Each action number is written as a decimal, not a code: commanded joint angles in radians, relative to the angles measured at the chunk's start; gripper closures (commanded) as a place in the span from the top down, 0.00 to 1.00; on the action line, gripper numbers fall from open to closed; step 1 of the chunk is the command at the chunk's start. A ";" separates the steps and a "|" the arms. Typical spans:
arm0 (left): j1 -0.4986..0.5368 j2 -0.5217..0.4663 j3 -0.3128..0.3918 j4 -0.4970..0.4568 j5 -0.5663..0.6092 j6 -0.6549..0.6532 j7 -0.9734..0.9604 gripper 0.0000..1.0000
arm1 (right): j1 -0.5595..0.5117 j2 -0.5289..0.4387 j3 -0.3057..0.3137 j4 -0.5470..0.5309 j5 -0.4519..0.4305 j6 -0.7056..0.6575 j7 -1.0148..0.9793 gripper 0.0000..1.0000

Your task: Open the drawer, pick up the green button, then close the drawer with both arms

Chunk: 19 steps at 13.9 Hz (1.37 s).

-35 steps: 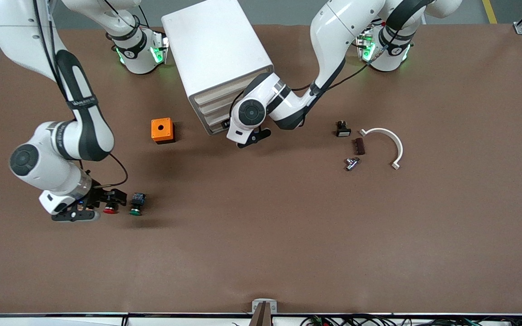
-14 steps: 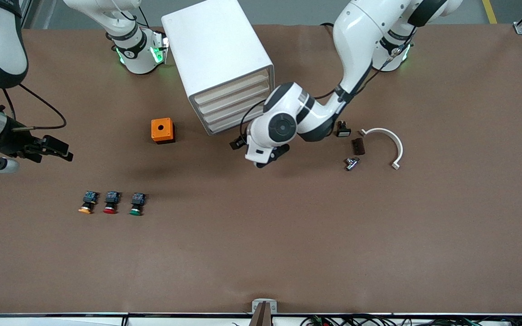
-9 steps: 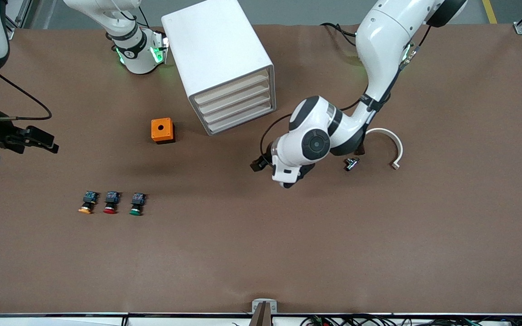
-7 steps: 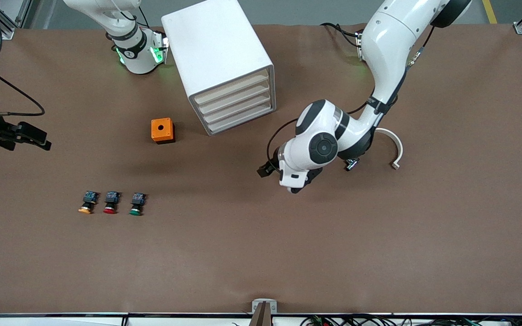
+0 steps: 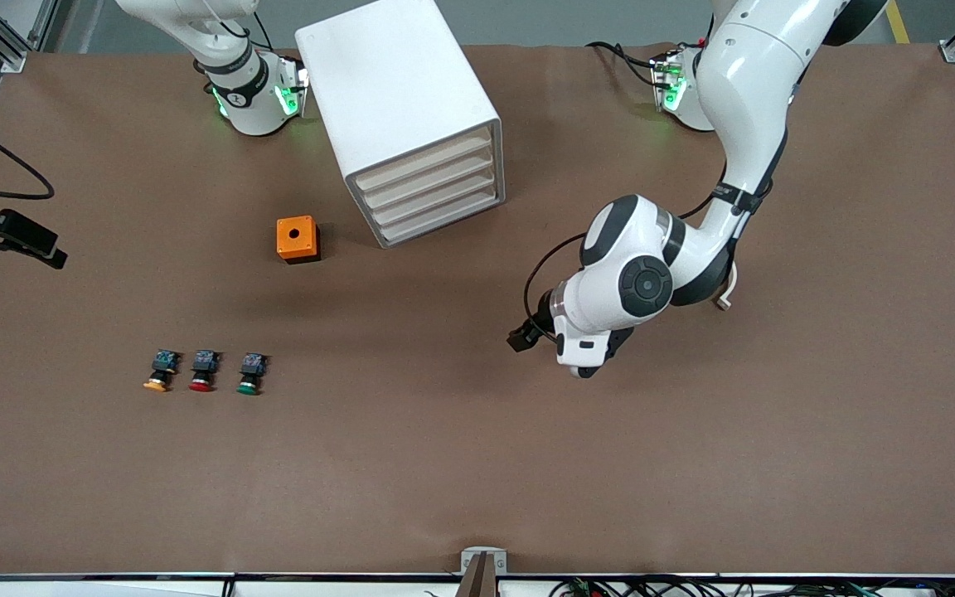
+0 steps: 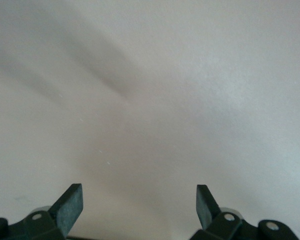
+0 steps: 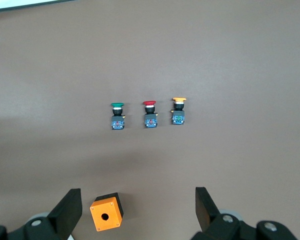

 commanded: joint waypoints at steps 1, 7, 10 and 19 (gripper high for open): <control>0.024 -0.033 -0.002 0.008 0.134 -0.046 0.009 1.00 | -0.015 0.021 0.008 0.040 0.003 -0.028 0.021 1.00; 0.160 -0.211 -0.009 0.003 0.180 -0.346 0.327 1.00 | -0.005 0.005 0.014 0.043 0.003 -0.049 0.024 1.00; 0.233 -0.293 -0.011 -0.006 0.180 -0.454 0.484 1.00 | -0.007 -0.027 0.013 0.017 0.008 -0.046 0.022 1.00; 0.340 -0.623 0.145 -0.265 0.113 -0.539 0.975 1.00 | -0.007 -0.088 0.013 -0.068 0.008 0.006 0.019 1.00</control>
